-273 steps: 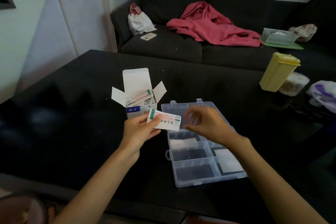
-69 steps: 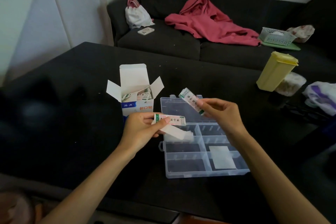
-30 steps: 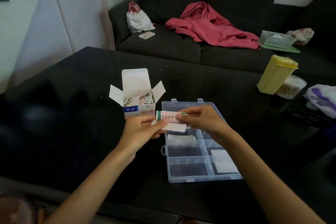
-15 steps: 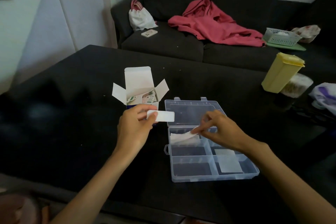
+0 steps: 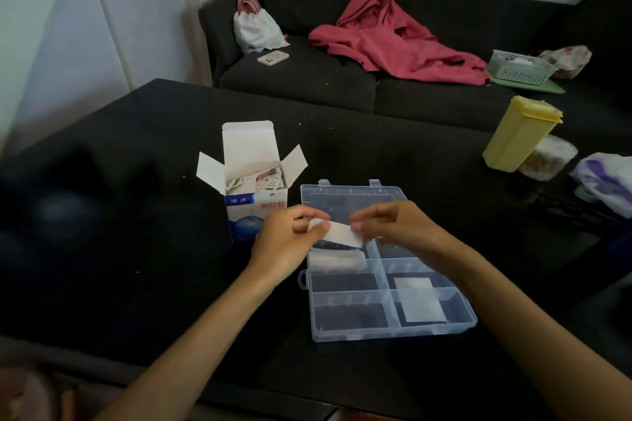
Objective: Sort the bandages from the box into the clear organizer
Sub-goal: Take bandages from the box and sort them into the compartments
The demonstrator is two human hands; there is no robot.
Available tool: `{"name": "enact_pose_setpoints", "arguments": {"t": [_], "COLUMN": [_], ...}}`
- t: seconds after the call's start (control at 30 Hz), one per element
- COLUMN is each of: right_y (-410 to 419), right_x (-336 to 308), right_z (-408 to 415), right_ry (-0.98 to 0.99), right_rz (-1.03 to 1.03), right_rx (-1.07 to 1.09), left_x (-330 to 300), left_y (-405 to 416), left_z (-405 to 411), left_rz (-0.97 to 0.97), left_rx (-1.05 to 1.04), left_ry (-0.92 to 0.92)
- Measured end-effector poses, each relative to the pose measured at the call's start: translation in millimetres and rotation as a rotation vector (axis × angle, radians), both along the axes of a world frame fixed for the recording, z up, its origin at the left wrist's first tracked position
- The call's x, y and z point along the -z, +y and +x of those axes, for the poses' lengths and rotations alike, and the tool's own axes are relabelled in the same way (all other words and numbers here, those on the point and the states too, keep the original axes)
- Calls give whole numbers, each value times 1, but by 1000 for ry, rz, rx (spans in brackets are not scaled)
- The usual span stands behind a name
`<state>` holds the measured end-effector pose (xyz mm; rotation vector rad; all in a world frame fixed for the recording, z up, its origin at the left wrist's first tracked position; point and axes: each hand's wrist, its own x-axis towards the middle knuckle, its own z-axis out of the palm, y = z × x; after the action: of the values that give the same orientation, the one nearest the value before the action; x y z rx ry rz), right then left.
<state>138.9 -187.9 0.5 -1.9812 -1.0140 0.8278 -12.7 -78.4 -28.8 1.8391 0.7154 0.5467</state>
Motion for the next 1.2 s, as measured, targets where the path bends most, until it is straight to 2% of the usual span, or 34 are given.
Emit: {"name": "enact_pose_setpoints", "arguments": {"t": [0.07,0.17,0.2,0.4,0.57,0.63,0.8,1.03,1.1,1.2], "right_y": [0,3,5,13,14,16,26,32,31,28], "right_x": [5,9,11,21,14,12,12,3,2,-1], "right_z": [2,2,0,-8,-15,-14,-11,-9,-7,1], "right_ry": [-62,-189,-261,-587,-883,-930,-730,-502,-493,-605], "right_rz": [-33,-85,-108,-137,-241,-307,-494,-532,-539,-554], "right_rx": [5,-3,-25,-123,-149,-161,-202,-259,-218,-61], "left_x": [2,2,1,1,1,1,0,3,4,5], "left_y": [2,2,1,-6,-8,-7,-2,-3,-2,-1], "left_z": [0,-2,-3,-5,0,1,1,1,1,2], "left_rz": [120,632,747,897,936,903,775,768,760,697], "left_rx": [-1,-53,-32,146,155,142,131,154,152,113], "left_ry": [93,332,370,455,507,504,481,513,505,489]}}
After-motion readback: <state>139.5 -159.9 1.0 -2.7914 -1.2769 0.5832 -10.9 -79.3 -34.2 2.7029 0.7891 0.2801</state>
